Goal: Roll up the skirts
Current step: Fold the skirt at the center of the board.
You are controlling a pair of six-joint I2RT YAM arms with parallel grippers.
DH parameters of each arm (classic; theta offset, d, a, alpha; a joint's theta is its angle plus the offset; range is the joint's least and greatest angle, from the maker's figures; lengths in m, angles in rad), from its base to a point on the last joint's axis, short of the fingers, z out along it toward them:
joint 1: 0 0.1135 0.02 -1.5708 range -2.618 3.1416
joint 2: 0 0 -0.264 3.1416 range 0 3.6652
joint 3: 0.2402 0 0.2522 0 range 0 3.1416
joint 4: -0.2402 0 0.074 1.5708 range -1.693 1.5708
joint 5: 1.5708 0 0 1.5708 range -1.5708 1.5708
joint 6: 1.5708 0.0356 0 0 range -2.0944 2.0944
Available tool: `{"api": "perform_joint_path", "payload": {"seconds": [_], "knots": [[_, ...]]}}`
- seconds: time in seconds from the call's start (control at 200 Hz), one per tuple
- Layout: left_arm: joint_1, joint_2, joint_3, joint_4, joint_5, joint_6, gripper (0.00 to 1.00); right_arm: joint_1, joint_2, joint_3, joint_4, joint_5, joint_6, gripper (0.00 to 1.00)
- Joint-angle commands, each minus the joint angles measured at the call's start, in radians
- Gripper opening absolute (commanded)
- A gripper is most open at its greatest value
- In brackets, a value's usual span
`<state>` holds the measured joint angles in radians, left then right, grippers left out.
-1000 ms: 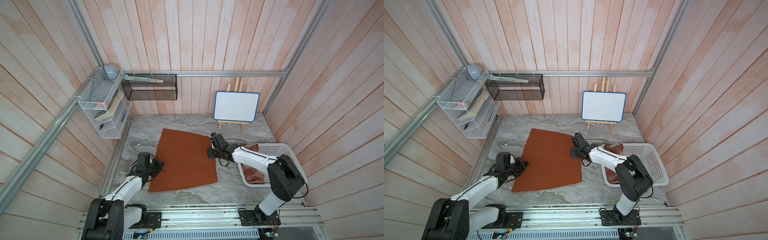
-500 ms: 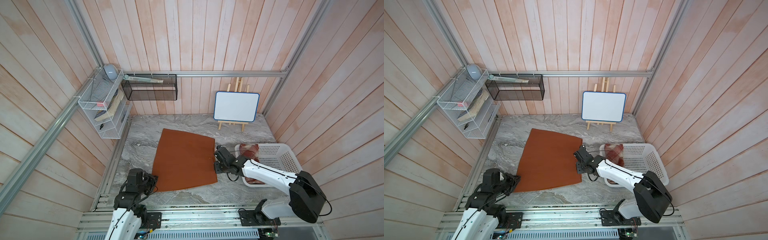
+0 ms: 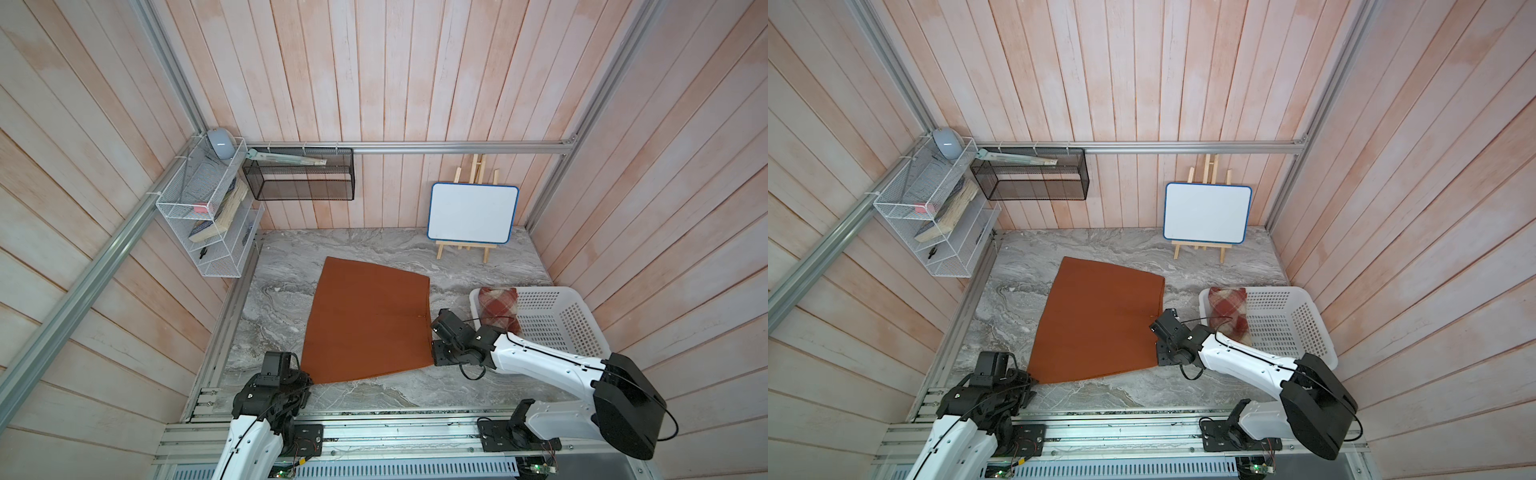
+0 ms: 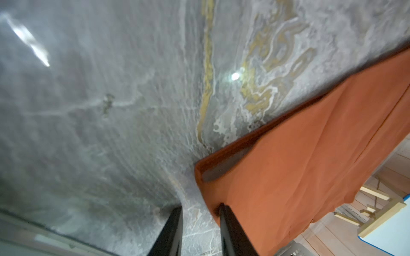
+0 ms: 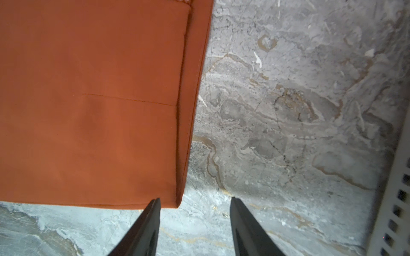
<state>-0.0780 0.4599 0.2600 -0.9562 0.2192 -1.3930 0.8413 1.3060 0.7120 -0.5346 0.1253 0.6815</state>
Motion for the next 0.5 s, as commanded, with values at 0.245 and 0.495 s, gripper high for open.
{"api": "perform_joint_path", "payload": {"seconds": [0.245, 0.495], "knots": [[0.001, -0.105, 0.027, -0.047, -0.181, 0.004, 0.41, 0.006, 0.017, 0.001, 0.027, -0.032, 0.006, 0.55], [0.000, 0.032, -0.004, 0.072, -0.130, 0.023, 0.38, 0.006, 0.003, 0.006, 0.007, -0.021, 0.019, 0.55]]}}
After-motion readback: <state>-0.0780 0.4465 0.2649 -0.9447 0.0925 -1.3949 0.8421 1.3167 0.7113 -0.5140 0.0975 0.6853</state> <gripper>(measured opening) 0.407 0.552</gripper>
